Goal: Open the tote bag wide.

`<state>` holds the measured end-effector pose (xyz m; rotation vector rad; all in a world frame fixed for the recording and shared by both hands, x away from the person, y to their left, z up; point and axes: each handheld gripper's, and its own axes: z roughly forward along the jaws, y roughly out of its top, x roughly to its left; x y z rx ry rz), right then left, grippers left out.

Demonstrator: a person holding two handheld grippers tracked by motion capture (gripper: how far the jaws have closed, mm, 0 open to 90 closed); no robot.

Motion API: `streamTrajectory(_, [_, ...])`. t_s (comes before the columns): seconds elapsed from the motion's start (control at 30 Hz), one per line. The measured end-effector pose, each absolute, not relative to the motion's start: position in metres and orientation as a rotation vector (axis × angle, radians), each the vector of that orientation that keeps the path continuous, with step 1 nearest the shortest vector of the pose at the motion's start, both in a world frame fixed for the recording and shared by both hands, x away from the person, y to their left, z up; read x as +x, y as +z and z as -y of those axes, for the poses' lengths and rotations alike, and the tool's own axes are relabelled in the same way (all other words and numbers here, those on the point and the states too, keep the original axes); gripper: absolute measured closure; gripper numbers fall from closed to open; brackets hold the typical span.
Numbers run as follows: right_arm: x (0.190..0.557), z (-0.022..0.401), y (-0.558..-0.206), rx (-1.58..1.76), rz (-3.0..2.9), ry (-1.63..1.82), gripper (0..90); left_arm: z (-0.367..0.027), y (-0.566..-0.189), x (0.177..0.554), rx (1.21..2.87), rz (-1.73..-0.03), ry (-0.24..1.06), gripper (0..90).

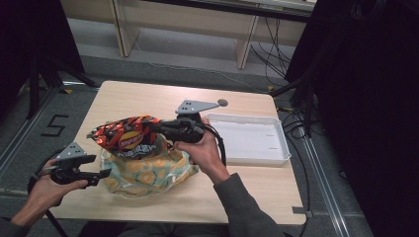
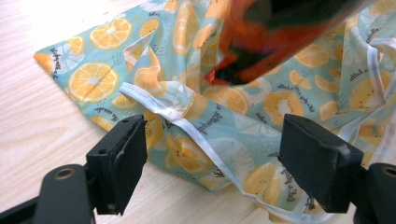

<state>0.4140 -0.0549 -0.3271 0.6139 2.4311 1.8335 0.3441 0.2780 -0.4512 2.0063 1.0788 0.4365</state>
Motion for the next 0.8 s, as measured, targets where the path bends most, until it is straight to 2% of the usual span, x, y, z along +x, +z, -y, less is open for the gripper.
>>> streamTrajectory(0.37, [0.413,0.079,-0.286,0.614,-2.386,1.837,90.0,-0.281,-0.451,0.344,2.014,-1.108,0.427,21.5])
streamTrajectory(0.57, [0.418,0.111,-0.273,0.702,-2.357,1.773,90.0,-0.286,-0.451,0.345,2.022,-1.097,0.419,17.7])
streamTrajectory(0.8, [0.428,0.155,-0.261,0.782,-2.275,1.750,90.0,-0.285,-0.452,0.346,2.031,-1.095,0.426,17.3])
